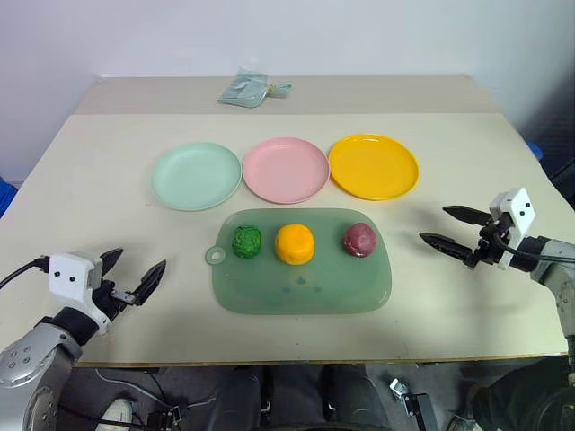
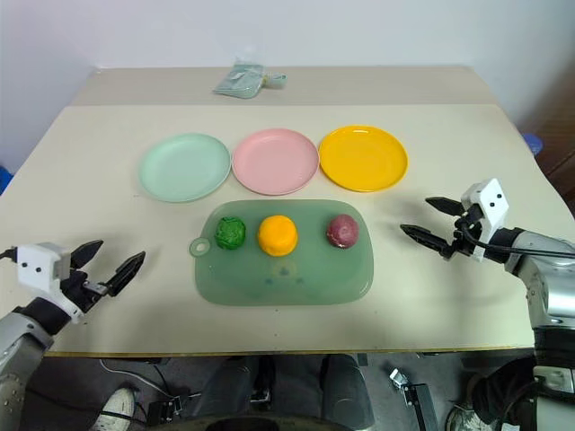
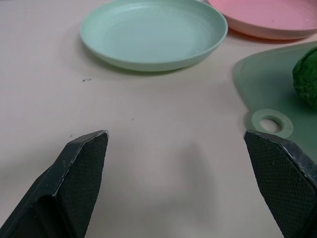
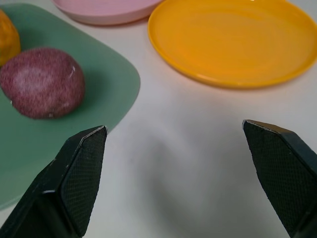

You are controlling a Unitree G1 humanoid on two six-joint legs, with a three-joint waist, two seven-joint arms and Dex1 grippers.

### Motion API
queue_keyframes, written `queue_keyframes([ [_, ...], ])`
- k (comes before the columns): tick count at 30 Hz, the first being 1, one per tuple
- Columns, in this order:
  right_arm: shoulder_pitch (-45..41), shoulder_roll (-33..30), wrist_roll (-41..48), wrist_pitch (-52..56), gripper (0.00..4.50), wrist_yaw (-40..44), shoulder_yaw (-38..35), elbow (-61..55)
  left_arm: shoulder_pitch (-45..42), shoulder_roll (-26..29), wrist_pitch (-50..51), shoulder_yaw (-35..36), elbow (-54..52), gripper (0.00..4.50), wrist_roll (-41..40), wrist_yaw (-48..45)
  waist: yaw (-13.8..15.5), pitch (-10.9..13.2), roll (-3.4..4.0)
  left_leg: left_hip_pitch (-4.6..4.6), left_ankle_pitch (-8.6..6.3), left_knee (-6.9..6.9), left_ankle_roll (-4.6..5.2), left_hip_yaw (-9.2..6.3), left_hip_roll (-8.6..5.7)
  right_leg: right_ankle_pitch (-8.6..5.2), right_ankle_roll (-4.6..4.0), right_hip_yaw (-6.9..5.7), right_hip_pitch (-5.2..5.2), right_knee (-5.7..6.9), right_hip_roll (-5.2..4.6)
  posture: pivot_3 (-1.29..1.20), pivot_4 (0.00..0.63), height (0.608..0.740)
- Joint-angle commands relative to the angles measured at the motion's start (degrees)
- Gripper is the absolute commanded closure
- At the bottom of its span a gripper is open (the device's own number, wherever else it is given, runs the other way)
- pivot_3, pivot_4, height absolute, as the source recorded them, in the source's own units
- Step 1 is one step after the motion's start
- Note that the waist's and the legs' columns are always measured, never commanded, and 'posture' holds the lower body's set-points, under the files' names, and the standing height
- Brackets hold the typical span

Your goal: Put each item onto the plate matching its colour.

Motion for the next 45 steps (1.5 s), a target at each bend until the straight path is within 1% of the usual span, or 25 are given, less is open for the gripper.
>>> queue_keyframes([
  [1, -1.89, 1.13, -0.66, -1.77, 0.03, -0.17, 0.78, 0.19, 0.13, -0.01, 0.03, 1.44, -2.47, 0.00, -0.63, 0.83, -0.06, 0.00, 0.00, 0.00, 0.00, 0.00, 0.01, 0.01, 0.00, 0.00, 0.00, 0.00, 0.00, 0.00, 0.00, 0.00, 0.150, 0.740],
  [7, -3.21, 3.62, -1.96, -2.79, 0.03, -2.35, 2.01, -0.58, -0.77, -0.20, 0.41, 0.97, -2.93, 0.00, -0.71, 2.05, 0.00, 0.00, 0.00, -0.01, 0.00, 0.00, 0.01, 0.00, -0.02, 0.01, 0.01, 0.00, 0.00, 0.00, 0.00, 0.00, 0.150, 0.740],
  [12, -3.64, 5.48, -2.87, -3.37, 0.03, -5.45, 2.28, -1.75, -3.45, -0.44, 0.88, -1.33, -2.50, 0.00, -0.56, 2.63, 0.02, 0.00, 0.00, -0.01, 0.00, 0.01, 0.00, 0.00, -0.02, 0.01, 0.01, -0.01, 0.00, 0.01, 0.02, 0.00, 0.150, 0.740],
  [17, -2.96, 6.59, -3.24, -2.99, 0.03, -9.28, 1.33, -4.19, -7.51, -0.74, 1.56, -4.63, -0.98, 0.00, -0.80, 2.10, 0.04, 0.00, 0.01, -0.01, 0.00, 0.01, 0.00, 0.01, -0.04, 0.02, 0.02, -0.02, 0.01, 0.02, 0.04, 0.00, 0.150, 0.740],
  [20, -0.79, 6.10, -2.12, -1.67, 0.03, -10.97, -0.52, -7.91, -13.20, -0.09, 2.11, -9.17, 2.34, 0.00, 0.25, 0.86, 0.48, -0.01, 0.02, -0.01, 0.01, 0.02, 0.00, 0.01, -0.04, 0.02, 0.03, -0.03, 0.01, 0.06, 0.07, 0.00, 0.150, 0.740],
  [24, 4.23, 4.85, 1.40, 2.03, 0.03, -10.49, -3.58, -16.76, -19.06, 1.81, 3.39, -12.79, 5.68, 0.00, -1.23, -4.00, 1.13, -0.01, 0.01, -0.01, 0.01, 0.05, 0.01, 0.02, -0.05, 0.03, 0.04, -0.03, 0.02, 0.06, 0.17, 0.00, 0.150, 0.740],
  [28, 10.72, 3.39, 5.29, 7.12, 0.03, -9.34, -5.64, -26.38, -22.83, 5.16, 2.66, -17.12, 8.79, 0.00, -1.09, -12.05, 1.31, -0.02, 0.03, -0.01, 0.02, 0.05, 0.01, 0.04, -0.03, 0.02, 0.04, -0.03, 0.01, 0.06, 0.25, 0.00, 0.150, 0.740],
  [31, 13.88, 2.99, 7.39, 9.50, 0.03, -9.26, -6.11, -31.10, -25.95, 7.09, 2.63, -21.57, 10.08, 0.00, -1.49, -18.76, 1.32, -0.02, 0.03, -0.01, 0.02, 0.07, 0.02, 0.05, -0.03, 0.03, 0.04, -0.04, 0.03, 0.07, 0.27, 0.00, 0.150, 0.740],
  [33, 14.97, 3.23, 8.10, 10.39, 0.03, -9.77, -6.25, -33.10, -27.83, 7.74, 1.55, -24.27, 11.76, 0.00, 0.33, -21.13, 1.34, -0.02, 0.03, 0.00, 0.02, 0.09, 0.03, 0.05, -0.04, 0.03, 0.04, -0.04, 0.05, 0.08, 0.26, 0.00, 0.150, 0.740],
  [36, 16.41, 3.74, 9.68, 12.15, 0.03, -10.45, -5.79, -36.55, -32.05, 7.31, -1.72, -28.29, 17.45, 0.00, 5.12, -22.11, 1.36, -0.02, 0.03, 0.01, 0.02, 0.09, 0.03, 0.04, -0.04, 0.03, 0.04, -0.05, 0.04, 0.10, 0.29, 0.00, 0.150, 0.740],
  [39, 17.98, 4.18, 10.03, 12.98, 0.03, -11.07, -4.80, -39.69, -36.08, 5.96, -4.05, -31.82, 22.34, 0.00, 8.07, -23.54, 1.43, -0.02, 0.02, 0.00, 0.02, 0.09, 0.04, 0.04, -0.05, 0.03, 0.04, -0.08, 0.05, 0.11, 0.30, 0.00, 0.150, 0.740],
  [42, 18.44, 5.29, 9.92, 13.16, 0.03, -12.72, -3.35, -41.86, -39.39, 4.06, -5.46, -33.56, 27.19, 0.00, 10.43, -23.05, 1.40, -0.02, 0.01, 0.00, 0.02, 0.10, 0.06, 0.05, -0.08, 0.03, 0.06, -0.09, 0.06, 0.10, 0.31, 0.00, 0.150, 0.740],
  [45, 18.29, 6.22, 9.75, 13.38, 0.00, -14.14, -2.06, -42.84, -40.87, 2.47, -6.19, -33.25, 28.71, 0.82, 10.40, -23.19, 1.35, -0.01, 0.00, 0.00, 0.02, 0.10, 0.07, 0.04, -0.07, 0.03, 0.06, -0.09, 0.04, 0.12, 0.33, 0.00, 0.150, 0.740],
])
